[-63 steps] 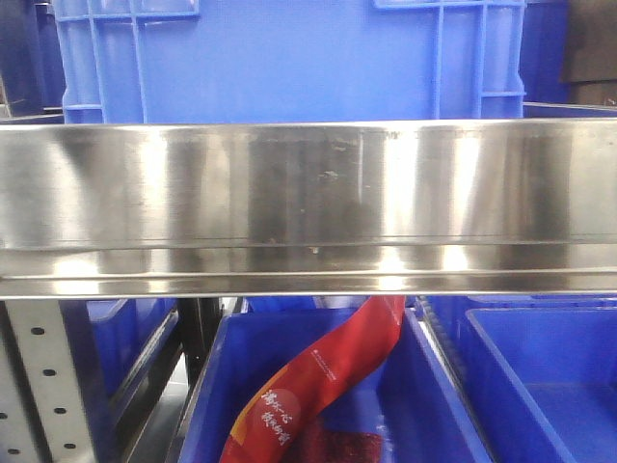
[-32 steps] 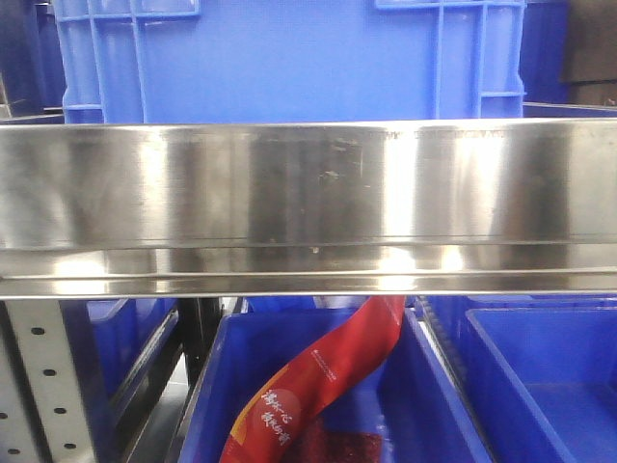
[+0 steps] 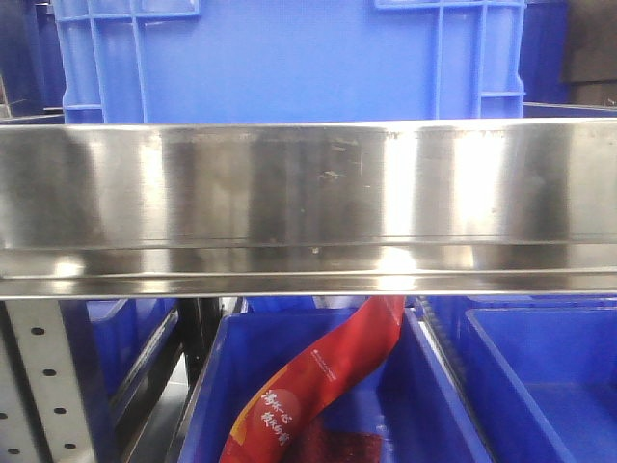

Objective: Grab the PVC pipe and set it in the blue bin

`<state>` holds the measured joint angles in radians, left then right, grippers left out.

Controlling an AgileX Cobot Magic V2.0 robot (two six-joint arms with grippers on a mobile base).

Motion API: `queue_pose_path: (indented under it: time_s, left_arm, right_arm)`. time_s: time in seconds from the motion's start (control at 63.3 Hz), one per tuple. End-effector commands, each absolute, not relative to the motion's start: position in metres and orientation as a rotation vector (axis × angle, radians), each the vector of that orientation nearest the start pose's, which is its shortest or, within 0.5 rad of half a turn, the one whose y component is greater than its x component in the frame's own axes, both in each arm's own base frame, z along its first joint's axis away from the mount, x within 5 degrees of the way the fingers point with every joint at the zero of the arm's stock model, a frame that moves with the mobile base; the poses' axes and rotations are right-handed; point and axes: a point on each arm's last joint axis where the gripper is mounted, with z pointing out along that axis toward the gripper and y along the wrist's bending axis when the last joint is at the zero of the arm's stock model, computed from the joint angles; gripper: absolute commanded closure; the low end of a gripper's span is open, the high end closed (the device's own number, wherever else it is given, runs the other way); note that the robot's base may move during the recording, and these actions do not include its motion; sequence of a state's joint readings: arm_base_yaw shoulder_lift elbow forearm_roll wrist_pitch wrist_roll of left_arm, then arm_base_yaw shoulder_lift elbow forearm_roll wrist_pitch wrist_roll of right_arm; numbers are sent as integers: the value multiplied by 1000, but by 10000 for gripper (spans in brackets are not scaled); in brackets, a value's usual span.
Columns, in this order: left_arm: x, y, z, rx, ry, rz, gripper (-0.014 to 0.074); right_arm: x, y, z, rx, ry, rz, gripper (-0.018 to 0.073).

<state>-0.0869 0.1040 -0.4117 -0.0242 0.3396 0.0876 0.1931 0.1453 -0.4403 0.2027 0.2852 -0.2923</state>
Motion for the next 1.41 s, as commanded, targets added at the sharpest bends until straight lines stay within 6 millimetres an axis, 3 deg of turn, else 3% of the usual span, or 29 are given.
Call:
queue_pose_path:
  time_s: [0.0,0.489,0.679,1.389]
  left_arm:
    - [32,-3,305,95,1494,-26,707]
    - [33,-3,283,79,1598,-10,707]
    - [41,-3,270,69,1536,-11,707]
    - [43,-3,270,62,1494,-16,707]
  right_arm:
    - [37,12,320,-249,1421,107,721]
    - [37,12,290,-252,1450,106,721]
    - [37,11,293,-240,1413,102,721]
    - [37,11,293,-241,1417,103,721]
